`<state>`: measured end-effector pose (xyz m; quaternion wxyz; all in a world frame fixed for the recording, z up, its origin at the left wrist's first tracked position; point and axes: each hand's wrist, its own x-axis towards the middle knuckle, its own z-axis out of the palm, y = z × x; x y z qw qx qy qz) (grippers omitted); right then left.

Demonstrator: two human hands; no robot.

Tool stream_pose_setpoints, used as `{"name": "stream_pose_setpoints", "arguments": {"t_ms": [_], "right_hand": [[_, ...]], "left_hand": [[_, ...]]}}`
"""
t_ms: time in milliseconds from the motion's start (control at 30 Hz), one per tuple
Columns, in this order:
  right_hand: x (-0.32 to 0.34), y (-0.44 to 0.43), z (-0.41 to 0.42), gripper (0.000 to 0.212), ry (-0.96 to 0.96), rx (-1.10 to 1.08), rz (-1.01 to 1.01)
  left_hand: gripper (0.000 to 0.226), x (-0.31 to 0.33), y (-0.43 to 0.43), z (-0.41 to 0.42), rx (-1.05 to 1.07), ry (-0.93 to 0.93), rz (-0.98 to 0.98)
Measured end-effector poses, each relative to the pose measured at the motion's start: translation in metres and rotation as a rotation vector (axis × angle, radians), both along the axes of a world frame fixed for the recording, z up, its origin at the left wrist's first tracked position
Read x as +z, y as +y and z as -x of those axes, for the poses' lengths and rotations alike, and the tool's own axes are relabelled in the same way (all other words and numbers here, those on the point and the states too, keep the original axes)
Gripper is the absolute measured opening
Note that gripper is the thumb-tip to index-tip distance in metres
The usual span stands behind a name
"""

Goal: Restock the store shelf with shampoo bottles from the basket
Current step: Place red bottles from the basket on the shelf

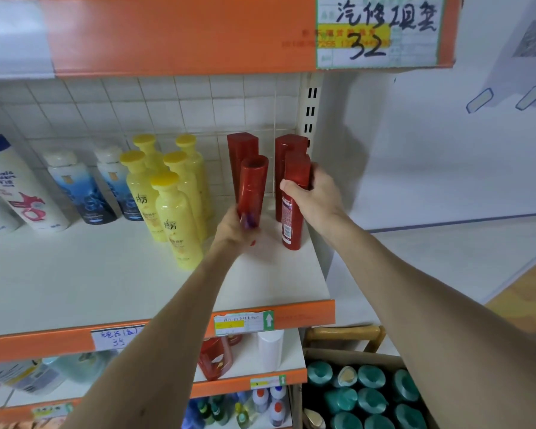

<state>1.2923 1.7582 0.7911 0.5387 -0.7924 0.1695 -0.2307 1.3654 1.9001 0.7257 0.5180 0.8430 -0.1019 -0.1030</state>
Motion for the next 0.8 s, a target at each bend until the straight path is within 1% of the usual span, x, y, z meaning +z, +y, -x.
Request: {"name": "stream_pose_setpoints", "arguments": {"t_ms": [67, 133, 200, 267, 333, 433, 500, 600, 700, 800], "right_hand": [[-0.001, -0.001, 0.0, 0.027, -0.007, 0.004, -0.001], [0.0, -0.001, -0.001, 0.026, -0.01, 0.004, -0.002], [-0.001, -0.002, -0.001, 0.025, -0.006, -0.004, -0.012], [0.0, -0.005, -0.002, 0.022, 0.0, 0.0, -0.025], [0.002, -0.008, -0.001, 0.02, 0.019, 0.01, -0.028], [0.003, -0.008, 0.0, 0.022, 0.051, 0.001, 0.001], [0.003, -0.006, 0.0, 0.025, 0.058, -0.012, 0.026], [0.004, -0.001, 0.001, 0.026, 0.062, 0.005, 0.061], [0.006, 0.003, 0.002, 0.028, 0.053, 0.02, 0.054], [0.006, 0.001, 0.003, 0.028, 0.06, 0.019, 0.009]], "left_hand": [[0.051, -0.016, -0.004, 0.004, 0.025, -0.019, -0.008], [0.045, -0.02, -0.004, 0.011, 0.033, -0.075, -0.035], [0.036, -0.015, 0.001, 0.021, 0.01, -0.173, -0.097], [0.033, -0.007, 0.012, 0.036, -0.006, -0.282, -0.16], [0.035, 0.001, 0.028, 0.057, -0.017, -0.352, -0.186], [0.043, 0.013, 0.054, 0.09, -0.018, -0.332, -0.178], [0.039, 0.023, 0.071, 0.109, 0.003, -0.334, -0.144], [0.034, 0.042, 0.09, 0.126, 0.074, -0.34, -0.043], [0.03, 0.068, 0.096, 0.129, 0.173, -0.36, 0.128], [0.034, 0.092, 0.091, 0.119, 0.192, -0.381, 0.256]]}}
